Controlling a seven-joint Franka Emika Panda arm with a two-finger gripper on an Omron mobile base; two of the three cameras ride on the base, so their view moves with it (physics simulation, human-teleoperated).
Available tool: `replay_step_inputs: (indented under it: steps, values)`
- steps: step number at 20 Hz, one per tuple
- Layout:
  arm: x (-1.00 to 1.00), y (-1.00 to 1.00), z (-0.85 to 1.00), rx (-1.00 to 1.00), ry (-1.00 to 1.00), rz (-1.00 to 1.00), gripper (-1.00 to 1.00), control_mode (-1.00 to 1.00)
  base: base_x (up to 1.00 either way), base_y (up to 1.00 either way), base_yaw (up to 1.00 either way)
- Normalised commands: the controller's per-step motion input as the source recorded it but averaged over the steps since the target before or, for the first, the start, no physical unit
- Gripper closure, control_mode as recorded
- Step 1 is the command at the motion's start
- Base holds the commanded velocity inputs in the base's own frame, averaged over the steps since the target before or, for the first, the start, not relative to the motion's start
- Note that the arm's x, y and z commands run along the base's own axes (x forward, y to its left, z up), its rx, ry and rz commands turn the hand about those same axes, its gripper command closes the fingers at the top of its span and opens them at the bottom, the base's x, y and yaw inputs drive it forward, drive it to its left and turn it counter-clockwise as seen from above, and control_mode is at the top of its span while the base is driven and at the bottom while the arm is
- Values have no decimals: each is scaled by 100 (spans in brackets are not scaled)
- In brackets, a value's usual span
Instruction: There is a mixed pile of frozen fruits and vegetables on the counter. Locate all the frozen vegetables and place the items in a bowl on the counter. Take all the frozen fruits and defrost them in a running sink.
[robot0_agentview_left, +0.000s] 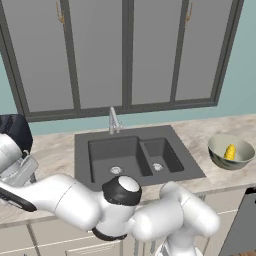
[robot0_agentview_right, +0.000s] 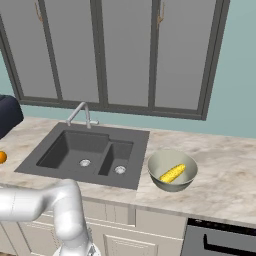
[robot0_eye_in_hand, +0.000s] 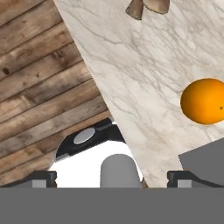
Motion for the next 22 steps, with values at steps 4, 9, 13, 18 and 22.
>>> replay_step_inputs:
  steps: [4, 9, 13, 18, 22]
  values:
    - [24, 12, -14, 11, 3, 13, -100, -100, 0, 0, 0]
    - [25, 18, -19, 11, 2, 11, -100, -100, 0, 0, 0]
    - [5, 38, -15, 5, 1, 10, -100, -100, 0, 0, 0]
    - [16, 38, -9, 4, 4, 10, -100, -100, 0, 0, 0]
    - [20, 32, -12, 3, 6, 5, -100, -100, 0, 0, 0]
